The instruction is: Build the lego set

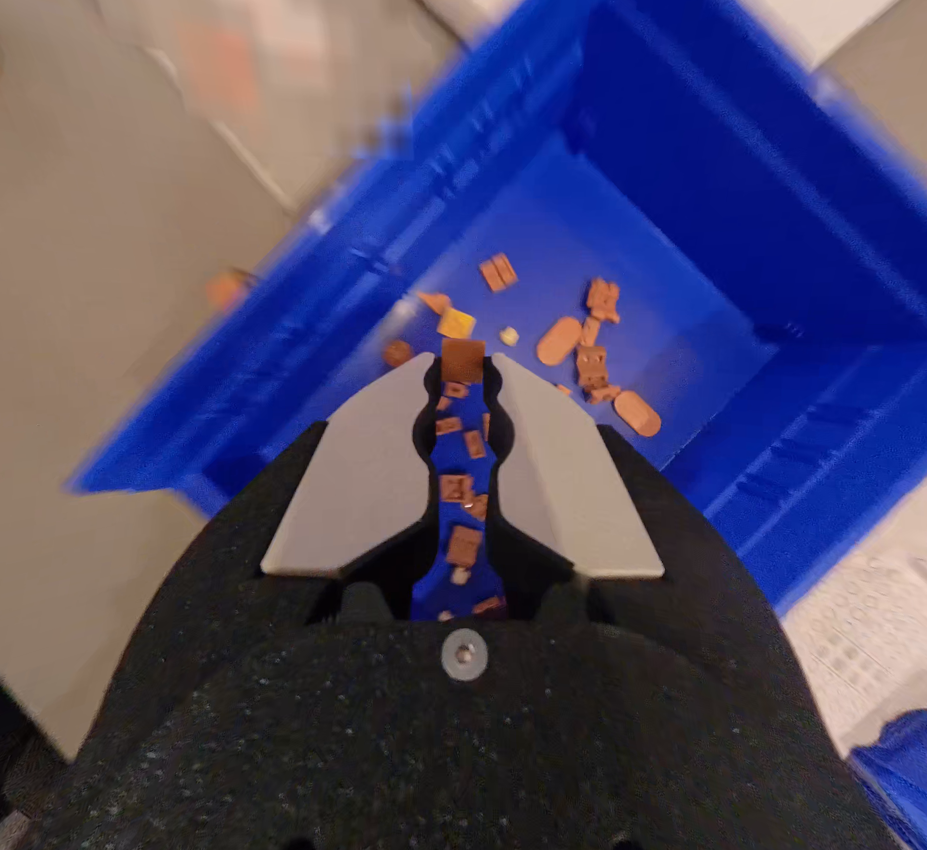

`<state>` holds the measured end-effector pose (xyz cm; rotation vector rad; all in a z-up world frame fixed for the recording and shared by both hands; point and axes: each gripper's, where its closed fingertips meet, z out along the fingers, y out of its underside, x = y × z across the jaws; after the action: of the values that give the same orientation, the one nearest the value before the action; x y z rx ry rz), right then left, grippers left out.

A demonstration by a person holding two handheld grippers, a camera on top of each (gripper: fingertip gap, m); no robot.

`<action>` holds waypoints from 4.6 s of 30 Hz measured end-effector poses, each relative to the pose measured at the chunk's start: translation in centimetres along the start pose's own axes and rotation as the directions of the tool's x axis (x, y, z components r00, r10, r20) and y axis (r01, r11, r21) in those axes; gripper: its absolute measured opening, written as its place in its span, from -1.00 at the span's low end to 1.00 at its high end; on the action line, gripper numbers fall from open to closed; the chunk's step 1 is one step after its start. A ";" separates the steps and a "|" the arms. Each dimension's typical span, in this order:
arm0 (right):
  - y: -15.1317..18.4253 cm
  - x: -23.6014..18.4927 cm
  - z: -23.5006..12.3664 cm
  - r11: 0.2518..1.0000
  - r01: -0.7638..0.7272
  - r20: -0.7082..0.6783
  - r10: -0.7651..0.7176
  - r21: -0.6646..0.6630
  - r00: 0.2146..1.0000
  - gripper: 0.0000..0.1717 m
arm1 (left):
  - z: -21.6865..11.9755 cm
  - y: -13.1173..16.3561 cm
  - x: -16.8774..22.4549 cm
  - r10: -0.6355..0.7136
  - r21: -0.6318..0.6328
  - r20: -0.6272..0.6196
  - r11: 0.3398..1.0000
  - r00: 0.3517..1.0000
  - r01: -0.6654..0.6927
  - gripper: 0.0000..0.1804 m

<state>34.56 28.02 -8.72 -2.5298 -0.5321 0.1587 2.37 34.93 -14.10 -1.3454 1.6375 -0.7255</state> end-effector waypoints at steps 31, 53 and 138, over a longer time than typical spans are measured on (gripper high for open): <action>-2.7 -23.3 2.1 0.949 0.256 0.237 -0.295 0.181 0.926 -0.67 | -0.2 0.0 -0.6 -0.071 0.003 0.050 0.997 0.996 0.071 -0.82; 11.6 5.9 -0.1 0.426 0.581 0.238 -0.626 -0.694 0.743 -0.77 | 0.3 0.3 -1.1 -0.062 -0.024 0.054 0.998 0.997 0.063 -0.82; 10.7 5.2 2.3 0.546 0.597 0.185 -0.628 -0.587 0.756 -0.80 | -0.1 0.3 -1.1 -0.072 -0.008 0.048 0.997 0.996 0.072 -0.82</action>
<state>42.47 22.97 -16.42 -2.7320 -1.6582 -0.4170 2.17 36.08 -13.98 -1.4243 1.5634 -0.7235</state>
